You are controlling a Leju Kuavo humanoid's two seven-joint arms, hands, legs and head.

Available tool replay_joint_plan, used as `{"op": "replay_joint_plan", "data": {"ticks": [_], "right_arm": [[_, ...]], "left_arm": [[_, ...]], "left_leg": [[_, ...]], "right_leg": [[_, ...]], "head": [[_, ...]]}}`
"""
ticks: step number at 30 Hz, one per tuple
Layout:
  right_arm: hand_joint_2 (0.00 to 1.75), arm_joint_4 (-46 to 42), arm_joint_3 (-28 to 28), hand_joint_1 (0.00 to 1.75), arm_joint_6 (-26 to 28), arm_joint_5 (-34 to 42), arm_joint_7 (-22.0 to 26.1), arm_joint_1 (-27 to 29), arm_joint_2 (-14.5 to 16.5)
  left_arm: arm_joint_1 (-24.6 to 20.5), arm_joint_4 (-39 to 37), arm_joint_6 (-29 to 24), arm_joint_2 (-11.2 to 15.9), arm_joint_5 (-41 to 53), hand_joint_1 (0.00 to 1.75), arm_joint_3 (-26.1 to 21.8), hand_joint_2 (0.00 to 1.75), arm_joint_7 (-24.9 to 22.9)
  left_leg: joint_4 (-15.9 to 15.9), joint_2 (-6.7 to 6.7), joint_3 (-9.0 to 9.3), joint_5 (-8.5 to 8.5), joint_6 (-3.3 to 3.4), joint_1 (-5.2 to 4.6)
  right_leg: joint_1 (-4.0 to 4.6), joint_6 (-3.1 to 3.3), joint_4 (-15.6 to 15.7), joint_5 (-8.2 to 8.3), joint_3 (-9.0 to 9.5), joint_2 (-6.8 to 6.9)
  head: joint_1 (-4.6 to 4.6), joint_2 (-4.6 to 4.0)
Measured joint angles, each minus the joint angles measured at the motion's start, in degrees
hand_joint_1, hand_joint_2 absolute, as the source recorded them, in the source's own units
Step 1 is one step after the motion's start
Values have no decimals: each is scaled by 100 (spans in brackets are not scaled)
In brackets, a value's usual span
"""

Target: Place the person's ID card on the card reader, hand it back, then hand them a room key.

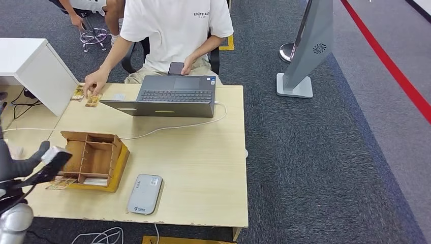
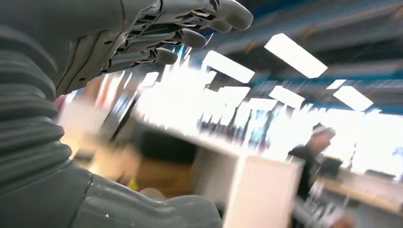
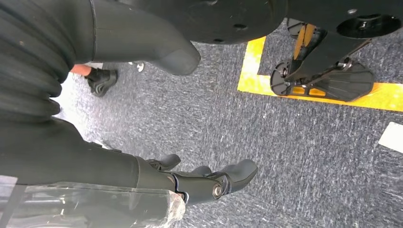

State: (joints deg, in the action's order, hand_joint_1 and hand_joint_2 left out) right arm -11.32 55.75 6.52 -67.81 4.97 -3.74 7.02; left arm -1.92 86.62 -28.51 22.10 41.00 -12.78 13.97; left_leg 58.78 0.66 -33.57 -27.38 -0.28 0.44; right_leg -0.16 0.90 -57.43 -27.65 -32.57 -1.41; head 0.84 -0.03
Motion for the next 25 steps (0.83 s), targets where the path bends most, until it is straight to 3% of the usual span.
{"op": "replay_joint_plan", "data": {"ticks": [3,7,12,18,22,25], "right_arm": [[175,0,9,0,-11,-5,73,20,-19],[175,0,12,0,-16,-9,111,34,-39],[175,0,12,0,-17,-44,127,21,-45],[175,0,12,0,-97,-119,238,45,-74],[175,0,11,0,-103,-190,264,46,-83],[175,0,8,0,-104,-243,255,41,-83]], "left_arm": [[73,-187,924,67,-1393,0,-995,175,491],[89,-531,1434,132,-1877,0,-2112,175,867],[87,-788,1786,134,-2306,0,-2813,175,662],[73,-2061,3157,298,-4402,0,-4280,175,702],[38,-3407,3529,270,-5249,0,-5403,0,778],[32,-4231,3470,106,-5565,0,-5953,0,716]], "left_leg": [[0,-2,1,-1,-3,11],[1,4,3,0,-5,12],[1,10,1,-1,-5,11],[0,-5,14,-13,-22,14],[0,-2,15,-18,-21,13],[0,8,15,-24,-12,11]], "right_leg": [[10,4,0,0,1,-3],[11,5,0,1,2,4],[11,6,0,1,11,10],[13,13,0,-5,13,-11],[13,18,1,-16,14,-4],[11,19,3,-24,19,11]], "head": [[-2,0],[1,1],[-1,1],[1,1],[7,1],[5,1]]}}
